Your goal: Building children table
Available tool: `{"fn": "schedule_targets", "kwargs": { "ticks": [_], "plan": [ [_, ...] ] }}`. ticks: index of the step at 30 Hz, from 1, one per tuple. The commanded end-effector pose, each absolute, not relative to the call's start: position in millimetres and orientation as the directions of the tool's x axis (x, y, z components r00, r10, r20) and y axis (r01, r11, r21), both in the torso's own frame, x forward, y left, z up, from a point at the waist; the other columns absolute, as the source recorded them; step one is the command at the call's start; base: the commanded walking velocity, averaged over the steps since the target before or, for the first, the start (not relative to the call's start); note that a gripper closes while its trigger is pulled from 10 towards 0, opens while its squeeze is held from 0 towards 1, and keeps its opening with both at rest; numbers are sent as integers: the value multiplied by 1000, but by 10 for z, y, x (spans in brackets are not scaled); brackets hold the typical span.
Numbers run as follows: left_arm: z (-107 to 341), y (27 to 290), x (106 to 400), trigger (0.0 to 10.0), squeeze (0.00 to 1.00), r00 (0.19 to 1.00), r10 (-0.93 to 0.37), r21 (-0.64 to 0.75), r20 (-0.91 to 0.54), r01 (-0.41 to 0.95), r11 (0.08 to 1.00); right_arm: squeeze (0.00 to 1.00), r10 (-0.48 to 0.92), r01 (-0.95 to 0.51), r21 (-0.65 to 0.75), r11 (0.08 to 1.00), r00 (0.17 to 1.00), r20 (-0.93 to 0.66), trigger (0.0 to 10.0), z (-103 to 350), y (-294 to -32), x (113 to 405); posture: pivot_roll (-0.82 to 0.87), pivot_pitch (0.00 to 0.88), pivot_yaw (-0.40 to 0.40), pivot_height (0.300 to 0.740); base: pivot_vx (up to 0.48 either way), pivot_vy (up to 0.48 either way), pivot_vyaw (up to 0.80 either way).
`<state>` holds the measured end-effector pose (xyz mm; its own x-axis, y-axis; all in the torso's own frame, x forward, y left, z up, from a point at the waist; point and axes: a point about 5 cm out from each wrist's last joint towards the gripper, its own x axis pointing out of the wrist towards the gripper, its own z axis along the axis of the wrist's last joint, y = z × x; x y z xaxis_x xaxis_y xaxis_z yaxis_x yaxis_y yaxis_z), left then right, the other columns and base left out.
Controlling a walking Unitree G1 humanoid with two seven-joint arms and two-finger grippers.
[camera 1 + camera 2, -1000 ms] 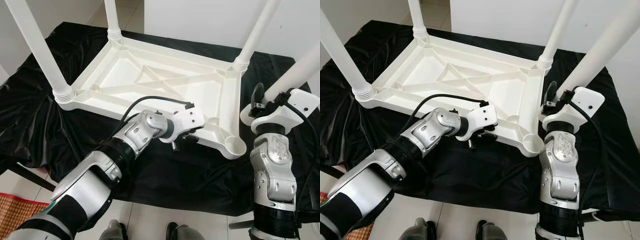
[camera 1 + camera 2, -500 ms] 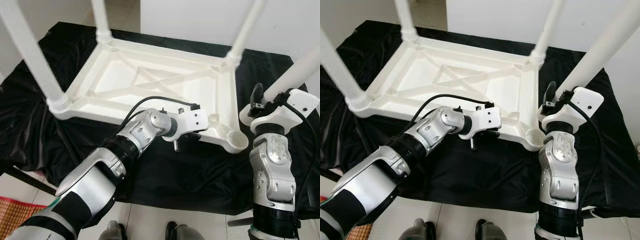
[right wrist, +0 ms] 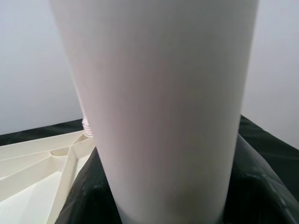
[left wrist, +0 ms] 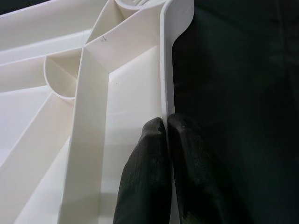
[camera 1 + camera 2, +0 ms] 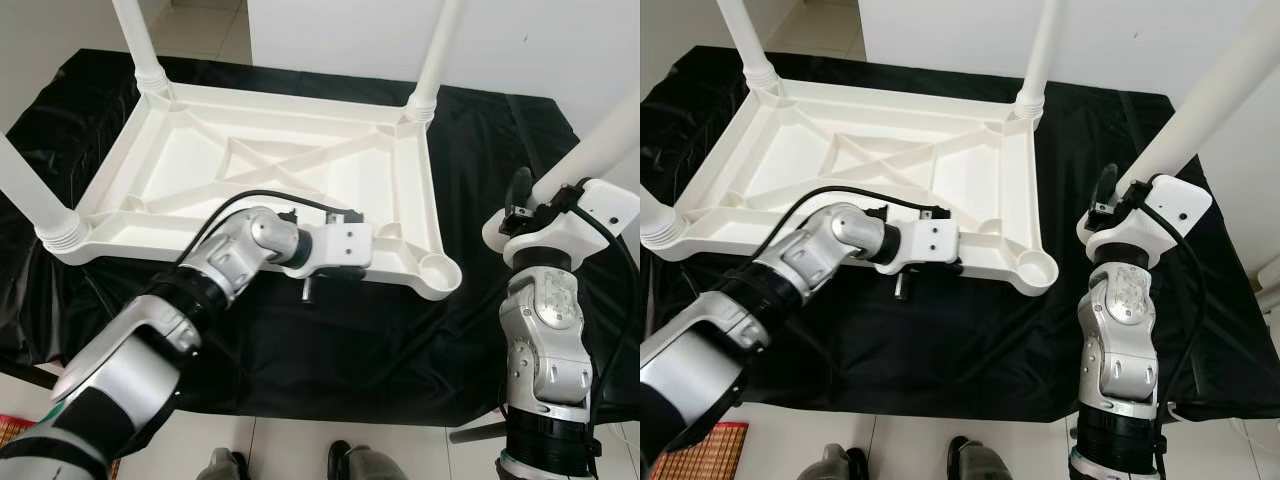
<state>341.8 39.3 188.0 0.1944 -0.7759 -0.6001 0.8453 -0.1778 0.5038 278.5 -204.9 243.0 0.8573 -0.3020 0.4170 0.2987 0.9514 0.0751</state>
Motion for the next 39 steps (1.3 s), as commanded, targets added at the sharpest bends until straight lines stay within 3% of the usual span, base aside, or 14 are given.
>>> {"fn": "schedule_targets", "kwargs": {
  "ticks": [1, 2, 4, 5, 10, 11, 12, 17, 18, 19, 20, 27, 36, 39],
  "plan": [
    [1556, 685, 3428, 0, 0, 197, -673, 402, -713, 901, -162, 0, -303, 298, 81, 951, 851, 429, 10000, 2449, -2047, 2781, -2, 172, -5, 740, 0, 0, 0],
    [1563, 697, 3443, 8980, 0, 207, -675, 410, -708, 899, -153, 0, -302, 297, 80, 951, 851, 429, 10000, 2450, -2049, 2787, 1, 173, -8, 740, 0, 0, 0],
    [1563, 697, 3443, 8980, 0, 207, -675, 410, -708, 899, -153, 0, -302, 297, 80, 951, 851, 429, 10000, 2450, -2049, 2787, 1, 173, -8, 740, 0, 0, 0],
    [1573, 693, 3453, 10000, 0, 215, -679, 417, -702, 897, -147, 0, -301, 296, 81, 952, 852, 428, 10000, 2451, -2049, 2793, 1, 174, -10, 740, 0, 0, 0],
    [1598, 661, 3470, 10000, 0, 227, -696, 418, -681, 901, -114, 0, -300, 294, 82, 952, 852, 428, 10000, 2454, -2045, 2800, -2, 176, -13, 740, 0, 0, 0],
    [1641, 616, 3466, 10000, 82, 226, -722, 422, -654, 901, -100, 0, -291, 285, 80, 955, 855, 428, 10000, 2457, -2031, 2806, -2, 176, -13, 740, 0, 0, 0],
    [1750, 548, 3456, 10000, 1000, 221, -775, 416, -592, 907, -59, 0, -269, 263, 73, 962, 866, 422, 10000, 2449, -2003, 2815, -4, 178, -19, 740, 0, 0, 0],
    [2049, 453, 3412, 10000, 1000, 207, -883, 379, -421, 925, 35, 0, -216, 212, 54, 976, 896, 387, 10000, 2410, -1933, 2854, -4, 178, -19, 740, 0, 0, 0],
    [2129, 446, 3399, 10000, 424, 209, -905, 372, -370, 926, 61, 0, -208, 203, 52, 978, 905, 372, 10000, 2395, -1916, 2875, -4, 178, -19, 740, 0, 0, 0],
    [2178, 444, 3390, 10000, 424, 210, -917, 368, -338, 927, 76, 0, -203, 198, 51, 979, 910, 362, 10000, 2385, -1905, 2888, -4, 178, -19, 740, 0, 0, 0],
    [2246, 444, 3381, 10000, 0, 218, -932, 361, -289, 927, 105, 0, -198, 193, 50, 980, 915, 351, 10000, 2372, -1890, 2907, -4, 178, -19, 740, 0, 0, 0],
    [2508, 524, 3395, 10000, 0, 321, -945, 351, -64, 894, 280, 0, -154, 145, 52, 988, 928, 340, 10000, 2345, -1801, 2952, 15, 174, -29, 740, 0, 0, 0],
    [2581, 606, 3328, 10000, 0, 410, -907, 254, 97, 871, 421, 0, -72, 69, 22, 997, 938, 340, 10000, 2308, -1687, 2980, 21, 175, -38, 740, 0, 0, 0],
    [2475, 600, 3246, 10000, 0, 488, -865, 275, 112, 822, 499, 0, -38, 36, 14, 999, 942, 333, 10000, 2272, -1639, 2938, 18, 181, -37, 740, 0, 0, 0]
  ]
}}
